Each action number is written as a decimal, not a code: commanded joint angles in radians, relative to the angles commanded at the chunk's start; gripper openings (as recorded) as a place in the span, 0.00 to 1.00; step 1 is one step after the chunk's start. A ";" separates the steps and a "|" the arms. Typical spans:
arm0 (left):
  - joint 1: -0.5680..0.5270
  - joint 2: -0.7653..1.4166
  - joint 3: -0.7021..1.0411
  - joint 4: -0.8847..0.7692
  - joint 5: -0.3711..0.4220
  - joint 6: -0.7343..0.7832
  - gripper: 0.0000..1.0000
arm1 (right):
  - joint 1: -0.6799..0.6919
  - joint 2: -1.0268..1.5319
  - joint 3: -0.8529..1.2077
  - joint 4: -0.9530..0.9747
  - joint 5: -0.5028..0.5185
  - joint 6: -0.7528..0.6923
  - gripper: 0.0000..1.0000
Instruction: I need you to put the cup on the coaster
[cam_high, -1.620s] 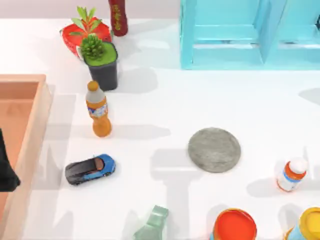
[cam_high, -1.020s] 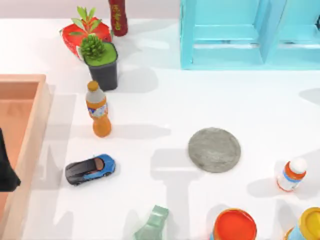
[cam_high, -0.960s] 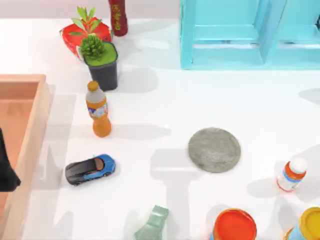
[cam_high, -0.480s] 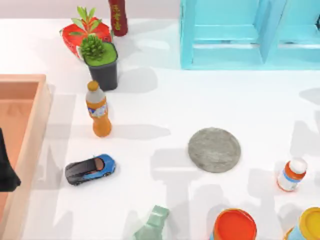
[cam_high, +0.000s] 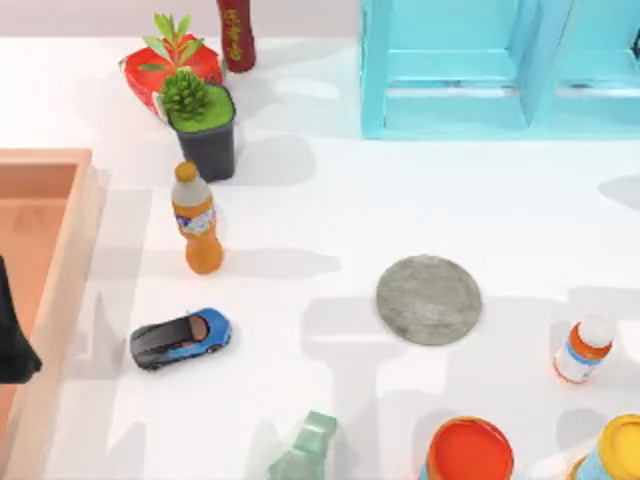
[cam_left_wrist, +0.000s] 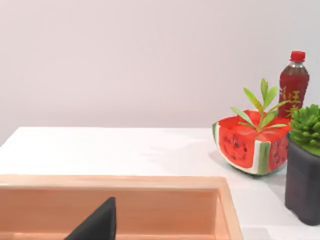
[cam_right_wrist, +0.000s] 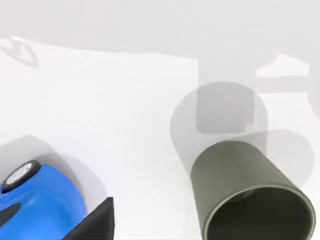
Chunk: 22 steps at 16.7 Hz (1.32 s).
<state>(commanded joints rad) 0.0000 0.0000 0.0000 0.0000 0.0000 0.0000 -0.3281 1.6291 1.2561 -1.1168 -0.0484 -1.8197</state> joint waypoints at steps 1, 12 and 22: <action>0.000 0.000 0.000 0.000 0.000 0.000 1.00 | -0.029 0.031 0.039 -0.029 0.010 -0.048 1.00; 0.000 0.000 0.000 0.000 0.000 0.000 1.00 | -0.134 0.119 0.168 -0.125 0.046 -0.203 1.00; 0.000 0.000 0.000 0.000 0.000 0.000 1.00 | -0.146 0.162 -0.036 0.125 0.047 -0.213 1.00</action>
<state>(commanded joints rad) 0.0000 0.0000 0.0000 0.0000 0.0000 0.0000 -0.4745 1.7908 1.2205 -0.9921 -0.0016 -2.0326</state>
